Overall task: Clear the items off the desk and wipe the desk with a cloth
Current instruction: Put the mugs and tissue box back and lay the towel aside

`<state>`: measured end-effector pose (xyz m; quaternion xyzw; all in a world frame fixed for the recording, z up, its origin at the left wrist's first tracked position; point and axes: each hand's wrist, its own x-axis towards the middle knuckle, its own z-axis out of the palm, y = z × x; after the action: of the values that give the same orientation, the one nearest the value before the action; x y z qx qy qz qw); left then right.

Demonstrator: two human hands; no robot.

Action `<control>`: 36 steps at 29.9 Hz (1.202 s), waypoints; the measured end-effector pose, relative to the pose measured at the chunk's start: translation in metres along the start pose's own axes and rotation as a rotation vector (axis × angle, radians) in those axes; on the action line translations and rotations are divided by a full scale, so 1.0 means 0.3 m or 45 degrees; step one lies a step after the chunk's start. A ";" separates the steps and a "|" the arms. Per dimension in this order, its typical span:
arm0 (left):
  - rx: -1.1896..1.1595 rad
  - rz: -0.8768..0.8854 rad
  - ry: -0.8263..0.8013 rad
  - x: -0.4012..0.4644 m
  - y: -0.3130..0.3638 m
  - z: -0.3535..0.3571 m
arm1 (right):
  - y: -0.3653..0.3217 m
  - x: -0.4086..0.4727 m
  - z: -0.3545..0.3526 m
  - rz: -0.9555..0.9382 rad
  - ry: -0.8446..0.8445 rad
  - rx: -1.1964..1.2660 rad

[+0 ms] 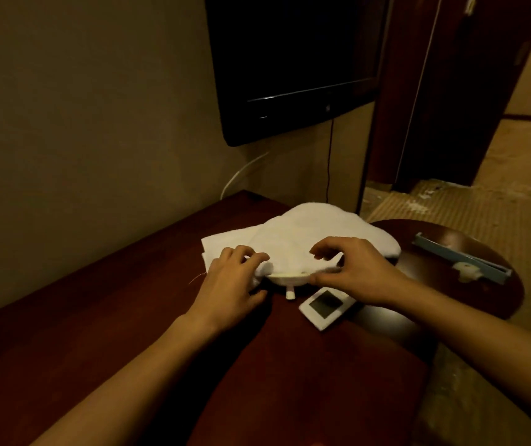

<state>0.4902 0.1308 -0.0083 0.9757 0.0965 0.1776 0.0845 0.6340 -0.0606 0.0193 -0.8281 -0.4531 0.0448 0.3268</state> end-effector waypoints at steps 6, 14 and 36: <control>0.133 -0.005 0.027 0.028 -0.049 0.043 | 0.009 0.042 0.077 -0.160 -0.158 -0.129; -0.234 0.037 -0.070 -0.024 -0.012 -0.039 | -0.074 0.048 0.114 -0.096 -0.255 0.208; 0.004 -0.112 0.561 -0.710 -0.345 -0.529 | -0.899 -0.003 0.496 0.347 -0.717 1.436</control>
<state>0.2207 0.2052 0.0470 0.9083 0.1553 0.3825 0.0677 0.3838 0.1145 0.0596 -0.5358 -0.3190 0.5330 0.5720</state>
